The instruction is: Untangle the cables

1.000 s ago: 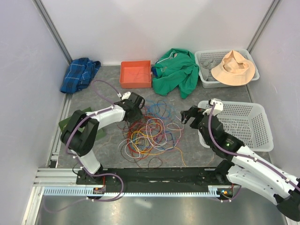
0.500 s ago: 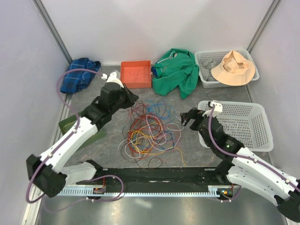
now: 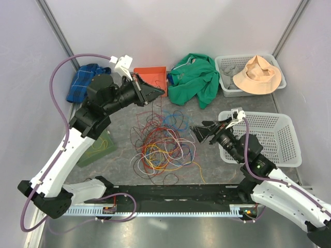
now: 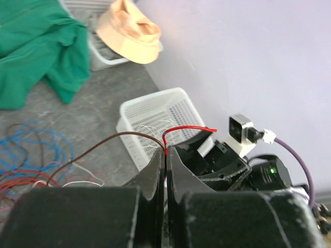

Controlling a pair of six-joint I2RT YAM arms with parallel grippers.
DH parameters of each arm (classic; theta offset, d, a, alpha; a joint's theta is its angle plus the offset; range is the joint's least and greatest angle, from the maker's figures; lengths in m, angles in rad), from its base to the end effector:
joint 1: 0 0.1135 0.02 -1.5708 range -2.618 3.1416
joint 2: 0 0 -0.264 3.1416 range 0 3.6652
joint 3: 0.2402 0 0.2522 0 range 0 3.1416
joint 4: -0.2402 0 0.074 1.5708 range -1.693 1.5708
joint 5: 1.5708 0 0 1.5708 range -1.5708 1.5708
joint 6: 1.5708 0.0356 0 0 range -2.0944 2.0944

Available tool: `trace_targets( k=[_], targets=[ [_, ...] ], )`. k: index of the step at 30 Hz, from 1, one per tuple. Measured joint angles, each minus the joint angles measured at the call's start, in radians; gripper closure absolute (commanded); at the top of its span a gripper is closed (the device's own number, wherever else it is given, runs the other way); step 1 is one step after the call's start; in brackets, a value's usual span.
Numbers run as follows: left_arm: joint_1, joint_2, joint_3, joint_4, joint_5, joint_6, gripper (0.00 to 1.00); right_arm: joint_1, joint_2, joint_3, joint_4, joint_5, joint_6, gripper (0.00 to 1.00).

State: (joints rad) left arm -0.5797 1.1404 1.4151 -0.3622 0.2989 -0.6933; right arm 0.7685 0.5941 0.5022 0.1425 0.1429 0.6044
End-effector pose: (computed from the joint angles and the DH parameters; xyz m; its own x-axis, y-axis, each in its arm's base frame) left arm 0.1925 -0.1386 0.4682 -0.5476 -0.3714 -0.7498 0.5447 0.5220 -0.6564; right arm 0.1184 0.1074 0.3041 -0.3029 0.4895 -0.8177 -0.5026 0.6469 0.5735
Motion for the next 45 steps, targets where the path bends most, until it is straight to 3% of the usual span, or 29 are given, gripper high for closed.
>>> trace_targets(
  k=[10, 16, 19, 20, 22, 23, 24, 25, 27, 29, 39, 45],
  targets=[
    [-0.034, 0.047, 0.002, -0.003, 0.079, -0.002, 0.98, 0.015, 0.316, 0.070, 0.288, -0.298, -0.004, 0.10],
    [-0.035, 0.056, 0.001, -0.003, 0.092, -0.002, 0.98, 0.074, 0.474, 0.127, 0.365, -0.356, -0.021, 0.14],
    [-0.037, 0.058, 0.001, -0.003, 0.097, -0.002, 0.98, 0.098, 0.538, 0.169, 0.395, -0.353, -0.037, 0.32],
    [-0.037, 0.058, 0.001, -0.003, 0.097, -0.002, 0.98, 0.102, 0.552, 0.178, 0.407, -0.346, -0.041, 0.48],
    [-0.038, 0.058, 0.001, -0.002, 0.097, -0.002, 0.98, 0.103, 0.573, 0.187, 0.427, -0.326, -0.048, 0.66],
    [-0.038, 0.058, 0.001, -0.003, 0.097, -0.002, 0.98, 0.103, 0.576, 0.189, 0.431, -0.316, -0.052, 0.82],
    [-0.038, 0.058, -0.002, -0.002, 0.097, -0.001, 0.96, 0.103, 0.578, 0.189, 0.433, -0.299, -0.051, 0.89],
    [-0.038, 0.056, -0.005, -0.002, 0.096, -0.001, 0.77, 0.103, 0.576, 0.189, 0.432, -0.288, -0.055, 0.94],
    [-0.038, 0.051, -0.016, -0.003, 0.087, 0.005, 0.48, 0.103, 0.563, 0.190, 0.410, -0.251, -0.064, 1.00],
    [-0.039, 0.039, -0.029, -0.016, 0.054, 0.016, 0.01, 0.103, 0.528, 0.195, 0.356, -0.208, -0.077, 1.00],
    [-0.040, -0.142, -0.201, -0.122, -0.328, 0.087, 0.00, 0.104, 0.264, 0.443, -0.128, 0.102, -0.190, 1.00],
    [-0.039, -0.177, -0.408, 0.014, -0.344, 0.145, 0.00, 0.104, 0.275, 0.616, -0.299, 0.182, -0.217, 1.00]
  ],
)
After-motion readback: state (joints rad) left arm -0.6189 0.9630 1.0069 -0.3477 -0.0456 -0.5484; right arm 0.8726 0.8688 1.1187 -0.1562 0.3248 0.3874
